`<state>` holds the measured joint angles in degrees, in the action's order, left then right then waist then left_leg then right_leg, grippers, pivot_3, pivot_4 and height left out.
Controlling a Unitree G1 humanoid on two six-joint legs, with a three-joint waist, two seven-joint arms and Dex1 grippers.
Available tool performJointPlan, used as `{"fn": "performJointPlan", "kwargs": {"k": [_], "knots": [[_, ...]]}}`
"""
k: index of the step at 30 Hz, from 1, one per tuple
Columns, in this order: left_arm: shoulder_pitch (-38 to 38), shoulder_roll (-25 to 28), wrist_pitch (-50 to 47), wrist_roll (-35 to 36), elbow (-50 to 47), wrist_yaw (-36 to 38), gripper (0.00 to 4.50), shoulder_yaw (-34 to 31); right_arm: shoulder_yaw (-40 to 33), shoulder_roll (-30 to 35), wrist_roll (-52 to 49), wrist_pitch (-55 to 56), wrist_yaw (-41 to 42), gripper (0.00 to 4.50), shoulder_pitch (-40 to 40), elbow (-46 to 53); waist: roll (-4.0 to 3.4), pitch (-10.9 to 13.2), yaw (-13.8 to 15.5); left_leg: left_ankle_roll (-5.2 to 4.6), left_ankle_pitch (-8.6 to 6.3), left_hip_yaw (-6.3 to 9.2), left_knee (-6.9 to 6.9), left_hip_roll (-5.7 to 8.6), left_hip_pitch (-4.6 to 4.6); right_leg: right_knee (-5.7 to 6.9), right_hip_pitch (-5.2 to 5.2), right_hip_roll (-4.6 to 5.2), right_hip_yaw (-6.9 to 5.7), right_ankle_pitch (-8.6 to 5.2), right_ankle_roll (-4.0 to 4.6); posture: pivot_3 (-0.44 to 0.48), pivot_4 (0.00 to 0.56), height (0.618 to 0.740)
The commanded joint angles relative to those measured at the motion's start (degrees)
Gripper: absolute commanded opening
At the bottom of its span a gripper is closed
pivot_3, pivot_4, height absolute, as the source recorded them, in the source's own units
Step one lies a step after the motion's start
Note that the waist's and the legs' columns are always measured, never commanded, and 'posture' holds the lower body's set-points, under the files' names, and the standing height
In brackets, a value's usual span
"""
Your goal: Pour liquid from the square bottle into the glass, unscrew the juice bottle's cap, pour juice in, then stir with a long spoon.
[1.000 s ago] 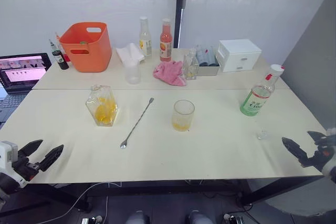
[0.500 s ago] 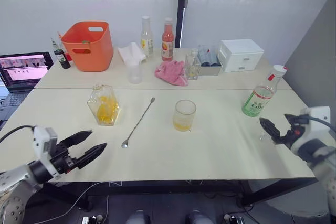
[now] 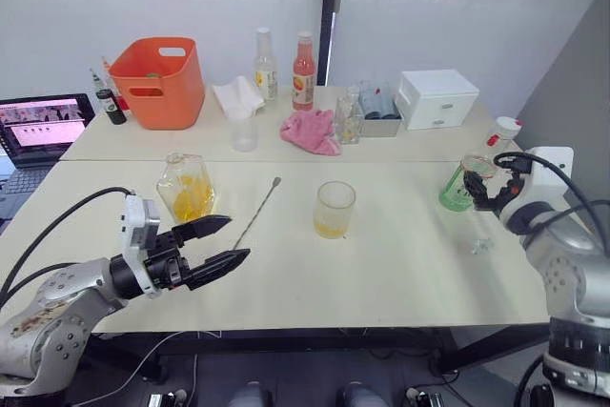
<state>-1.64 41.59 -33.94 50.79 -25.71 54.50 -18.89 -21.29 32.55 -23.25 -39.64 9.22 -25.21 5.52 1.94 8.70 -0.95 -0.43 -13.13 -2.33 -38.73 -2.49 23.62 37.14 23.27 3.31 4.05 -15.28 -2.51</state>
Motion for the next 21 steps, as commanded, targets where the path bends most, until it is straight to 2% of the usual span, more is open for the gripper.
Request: {"fn": "performJointPlan", "kwargs": {"k": [1, 10, 18, 21], "knots": [[-1.5, 0.6, -0.83, 2.01, -3.22, -0.66, 4.43, 0.45, -0.77, 1.14, 1.02, 3.93, 1.59, 4.5, -4.13, -4.14, 0.0, 0.0, -0.03, 0.0, 0.0, 0.0, 0.0, 0.0, 0.0, 0.0, 0.0, 0.0, 0.0, 0.0, 0.0, 0.0, 0.15, 0.715], [-2.42, 0.25, -3.25, 6.05, -7.1, -2.25, 4.43, 2.67, 1.24, 3.24, 4.86, 13.62, 6.66, 4.5, -14.92, -21.33, -0.02, 0.01, -0.15, 0.0, 0.0, 0.03, 0.0, 0.12, 0.03, -0.01, 0.0, -0.01, 0.0, 0.01, -0.02, 0.0, 0.15, 0.715], [-2.78, 0.19, -3.75, 7.2, -7.89, -3.25, 4.43, 3.04, 1.11, 3.42, 4.72, 17.74, 10.11, 4.5, -17.55, -26.64, -0.05, 0.03, -0.19, 0.0, 0.0, 0.07, 0.0, 0.18, 0.06, 0.0, 0.0, 0.02, 0.01, 0.02, -0.03, 0.0, 0.15, 0.715], [-2.89, 0.11, -3.83, 7.36, -7.85, -3.51, 4.5, 3.24, 0.8, 3.53, 4.77, 19.23, 10.73, 3.64, -18.82, -28.76, -0.06, 0.04, -0.23, 0.0, 0.0, 0.08, 0.0, 0.19, 0.05, 0.0, 0.0, 0.02, 0.01, 0.03, -0.04, 0.0, 0.15, 0.715]]}}
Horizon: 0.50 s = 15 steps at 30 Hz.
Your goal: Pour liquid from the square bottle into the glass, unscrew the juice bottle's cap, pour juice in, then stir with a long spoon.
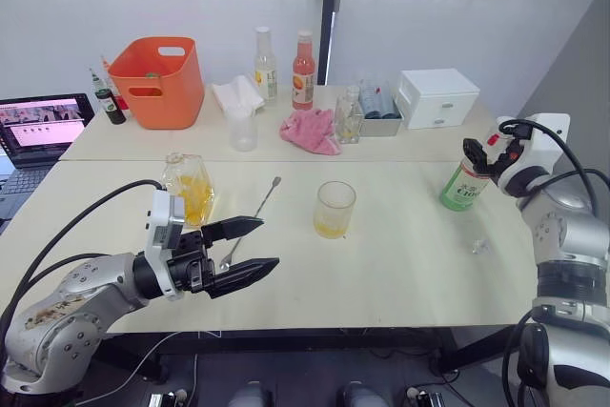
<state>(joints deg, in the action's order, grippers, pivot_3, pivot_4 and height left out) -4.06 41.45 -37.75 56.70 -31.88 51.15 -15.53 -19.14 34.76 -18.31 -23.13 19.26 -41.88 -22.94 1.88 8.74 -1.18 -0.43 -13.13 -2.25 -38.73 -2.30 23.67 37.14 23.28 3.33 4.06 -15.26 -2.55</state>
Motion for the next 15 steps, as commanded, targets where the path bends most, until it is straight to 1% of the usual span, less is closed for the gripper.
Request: {"fn": "performJointPlan", "kwargs": {"k": [1, 3, 4, 6, 11, 15], "knots": [[-0.5, 0.27, -0.01, 1.5, -1.65, -0.21, 4.5, -0.11, -1.43, 1.37, -0.13, 3.12, 0.81, 3.3, -2.46, -0.76, 0.0, 0.0, -0.01, 0.0, 0.0, 0.0, 0.0, 0.0, 0.0, 0.0, 0.0, 0.0, -0.01, 0.0, 0.0, 0.0, 0.15, 0.715], [-0.45, 0.32, 0.07, 1.31, -1.52, -0.25, 4.5, 0.08, -1.39, 1.48, 0.02, 3.72, 1.01, 2.65, -3.01, -1.66, -0.01, 0.0, -0.02, 0.0, 0.0, 0.01, 0.01, 0.0, 0.01, 0.0, 0.0, 0.0, 0.0, 0.0, 0.0, 0.0, 0.15, 0.715], [-0.48, 0.35, 0.05, 1.28, -1.48, -0.3, 4.5, 0.18, -1.29, 1.5, 0.15, 3.93, 1.08, 2.25, -3.24, -2.06, -0.01, 0.0, -0.02, 0.0, 0.0, 0.01, 0.01, 0.01, 0.01, 0.0, 0.0, 0.0, 0.0, 0.0, 0.0, 0.0, 0.15, 0.715], [-0.62, 0.39, 0.03, 1.26, -1.37, -0.37, 4.5, 0.35, -1.04, 1.53, 0.42, 4.26, 1.17, 1.65, -3.57, -2.68, -0.03, 0.02, -0.02, 0.0, 0.0, 0.01, 0.01, 0.01, 0.02, 0.0, 0.0, 0.0, 0.0, 0.0, 0.0, 0.0, 0.15, 0.715], [-1.83, 0.36, 0.05, 0.81, -0.46, -0.55, 4.5, 0.96, -1.2, 1.73, 0.38, 4.65, 1.15, 1.62, -3.32, -2.87, -0.05, 0.03, 0.1, 0.0, 0.0, 0.03, 0.0, 0.05, 0.04, 0.0, 0.0, 0.01, -0.01, 0.0, 0.0, 0.0, 0.15, 0.715], [-2.25, 0.39, 0.19, 0.5, 0.07, -0.48, 4.5, 0.95, -1.87, 2.26, -0.47, 3.58, 1.41, 1.62, -2.19, -0.04, -0.06, 0.04, 0.1, 0.0, 0.0, 0.04, 0.0, 0.07, 0.04, 0.0, 0.0, 0.03, -0.01, 0.0, -0.01, 0.0, 0.15, 0.715]]}}
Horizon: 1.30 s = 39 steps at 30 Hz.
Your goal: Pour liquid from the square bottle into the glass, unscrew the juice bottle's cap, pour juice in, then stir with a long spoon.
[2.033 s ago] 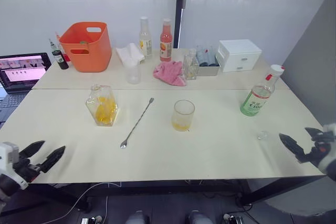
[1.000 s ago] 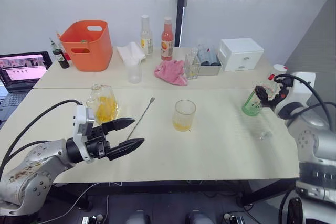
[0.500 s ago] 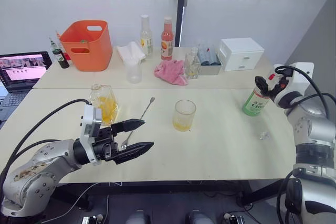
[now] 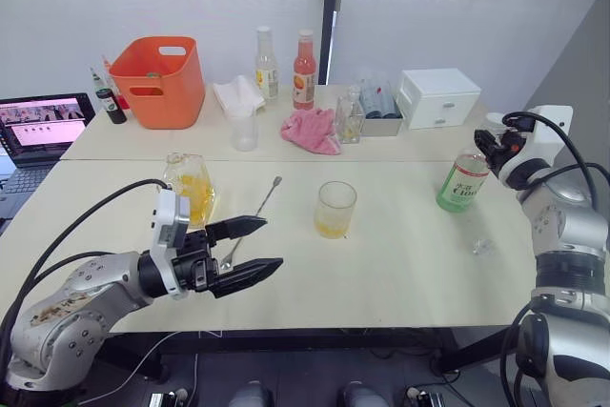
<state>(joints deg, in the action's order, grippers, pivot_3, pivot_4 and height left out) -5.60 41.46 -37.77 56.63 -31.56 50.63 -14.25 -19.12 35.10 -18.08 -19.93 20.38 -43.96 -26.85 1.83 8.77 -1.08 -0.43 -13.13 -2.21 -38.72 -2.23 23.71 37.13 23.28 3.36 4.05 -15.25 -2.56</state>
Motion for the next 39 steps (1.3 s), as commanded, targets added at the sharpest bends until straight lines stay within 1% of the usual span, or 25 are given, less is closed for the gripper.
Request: {"fn": "performJointPlan", "kwargs": {"k": [1, 8, 14, 18, 22, 24, 28, 32, 34, 39], "knots": [[-0.77, 0.42, 0.23, 0.5, -0.16, 0.1, 4.5, -0.36, -2.16, 2.17, -1.23, -0.36, 0.6, 1.62, 0.33, 5.41, -0.03, 0.02, 0.03, 0.0, 0.0, 0.0, 0.0, 0.01, 0.01, 0.0, 0.0, 0.0, 0.0, 0.0, 0.0, 0.0, 0.15, 0.715], [-1.47, 1.03, 0.36, 0.1, 0.78, 1.0, 4.5, -0.4, -3.24, 2.75, -4.45, -5.79, 2.33, 1.62, 4.42, 15.55, -0.2, 0.12, 0.06, 0.0, 0.0, 0.05, 0.02, 0.03, 0.09, 0.0, 0.08, 0.01, 0.0, 0.0, -0.02, 0.0, 0.15, 0.715], [-1.91, 1.77, 0.46, -0.35, 1.71, 2.17, 4.5, -0.03, -4.0, 0.79, -5.77, -4.9, 2.15, 1.62, 7.83, 18.98, -0.2, 0.13, 0.05, 0.0, 0.0, 0.05, 0.02, 0.05, 0.09, 0.0, 0.08, 0.01, -0.01, 0.0, -0.02, 0.0, 0.15, 0.715], [-2.96, 1.77, 0.51, -0.65, 2.66, 2.37, 4.5, 0.35, -3.97, -0.2, -4.12, -0.96, 1.23, 1.62, 8.29, 15.93, -0.26, 0.17, 0.02, 0.0, 0.0, 0.04, 0.02, 0.06, 0.09, 0.0, 0.09, 0.01, 0.0, 0.0, -0.03, 0.0, 0.15, 0.715], [-3.58, 1.81, 0.42, -0.99, 3.29, 2.6, 4.5, 0.65, -4.3, -2.33, -3.68, 6.09, 0.94, 1.62, 6.63, 11.21, -0.26, 0.17, -0.01, 0.0, 0.0, 0.04, 0.02, 0.07, 0.09, 0.0, 0.09, 0.01, 0.0, 0.0, -0.04, 0.0, 0.15, 0.715], [-3.52, 1.88, 0.43, -1.07, 3.36, 2.73, 4.5, 0.56, -4.03, -2.94, -3.3, 7.92, 0.73, 1.62, 6.16, 9.86, -0.28, 0.18, -0.1, 0.0, 0.0, 0.04, 0.02, 0.07, 0.09, 0.0, 0.09, 0.01, 0.0, 0.0, -0.04, 0.0, 0.15, 0.715], [-3.51, 1.78, 0.34, -1.21, 3.06, 2.58, 4.5, 0.59, -1.85, -3.02, -1.0, 9.08, 0.0, 1.62, 6.52, 7.7, -0.29, 0.18, -0.13, 0.0, 0.0, 0.05, 0.03, 0.07, 0.09, 0.0, 0.09, 0.01, 0.0, 0.0, -0.04, 0.0, 0.15, 0.715], [-3.65, 1.68, 0.22, -1.11, 2.79, 2.25, 4.5, 0.66, -1.08, -3.08, -0.52, 7.55, 0.11, 1.62, 7.69, 8.49, -0.29, 0.18, -0.11, 0.0, 0.0, 0.05, 0.02, 0.06, 0.08, 0.01, 0.07, 0.02, -0.01, 0.0, -0.04, 0.0, 0.15, 0.715], [-3.71, 1.76, 0.25, -1.37, 2.88, 2.16, 4.5, 0.76, -1.33, -3.07, -0.46, 7.13, -0.39, 2.64, 8.22, 9.53, -0.29, 0.18, -0.08, 0.0, 0.0, 0.06, 0.0, 0.07, 0.07, 0.01, 0.05, 0.02, 0.0, 0.01, -0.05, 0.0, 0.15, 0.715], [-3.9, 1.66, 0.11, -1.49, 2.67, 2.03, 4.5, 0.97, -1.06, -2.04, -1.37, 3.34, 0.44, 4.38, 8.96, 12.26, -0.29, 0.19, -0.03, 0.0, 0.0, 0.06, 0.01, 0.07, 0.08, 0.0, 0.05, 0.02, 0.0, 0.01, -0.05, 0.0, 0.15, 0.715]]}}
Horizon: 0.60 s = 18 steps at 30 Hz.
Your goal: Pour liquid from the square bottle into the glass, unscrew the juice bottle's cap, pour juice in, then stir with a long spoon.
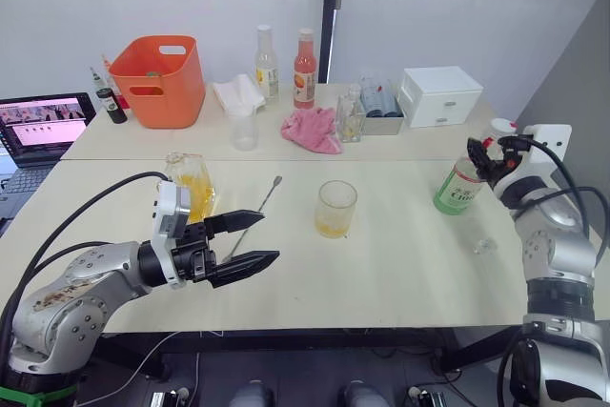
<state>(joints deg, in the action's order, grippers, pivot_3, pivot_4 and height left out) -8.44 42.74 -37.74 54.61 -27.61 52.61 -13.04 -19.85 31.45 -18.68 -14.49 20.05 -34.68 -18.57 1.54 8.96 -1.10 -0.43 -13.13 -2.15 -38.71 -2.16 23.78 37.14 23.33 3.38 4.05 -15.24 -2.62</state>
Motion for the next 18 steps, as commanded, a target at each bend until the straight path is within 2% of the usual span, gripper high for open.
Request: {"fn": "performJointPlan", "kwargs": {"k": [1, 5, 14, 18], "knots": [[-1.11, 0.33, 0.06, 0.54, -1.31, 0.03, 4.5, -0.19, -0.18, 1.92, -1.22, -3.42, 1.39, 4.46, -0.24, 4.73, 0.0, 0.0, -0.01, 0.0, 0.0, 0.01, 0.0, -0.01, 0.0, 0.0, 0.0, 0.0, 0.0, 0.0, 0.0, 0.0, 0.15, 0.715], [-1.25, 0.21, 0.16, 0.34, -1.18, 0.07, 4.5, 0.15, 0.23, 3.98, -1.92, -7.99, 3.36, 4.46, -1.38, 5.49, 0.0, 0.0, 0.0, 0.0, 0.0, 0.01, 0.01, -0.01, 0.0, 0.0, 0.01, 0.0, -0.01, 0.0, 0.0, 0.0, 0.15, 0.715], [-1.03, -0.19, 0.61, -0.24, -1.16, -0.16, 4.5, 0.33, -0.7, 7.48, -4.37, -14.41, 7.64, 4.46, -8.19, -1.36, 0.0, 0.0, -0.04, 0.0, 0.0, 0.0, 0.01, 0.0, 0.0, -0.03, 0.01, -0.01, -0.01, 0.0, 0.0, 0.0, 0.15, 0.715], [-0.28, -0.34, 0.74, -0.39, -1.72, -0.45, 4.5, 0.27, -0.09, 7.92, -3.48, -14.15, 8.22, 3.29, -10.13, -3.86, 0.0, 0.0, -0.04, 0.0, 0.0, -0.01, 0.01, 0.01, 0.01, -0.03, 0.01, 0.0, -0.01, 0.0, 0.0, 0.0, 0.15, 0.715]]}}
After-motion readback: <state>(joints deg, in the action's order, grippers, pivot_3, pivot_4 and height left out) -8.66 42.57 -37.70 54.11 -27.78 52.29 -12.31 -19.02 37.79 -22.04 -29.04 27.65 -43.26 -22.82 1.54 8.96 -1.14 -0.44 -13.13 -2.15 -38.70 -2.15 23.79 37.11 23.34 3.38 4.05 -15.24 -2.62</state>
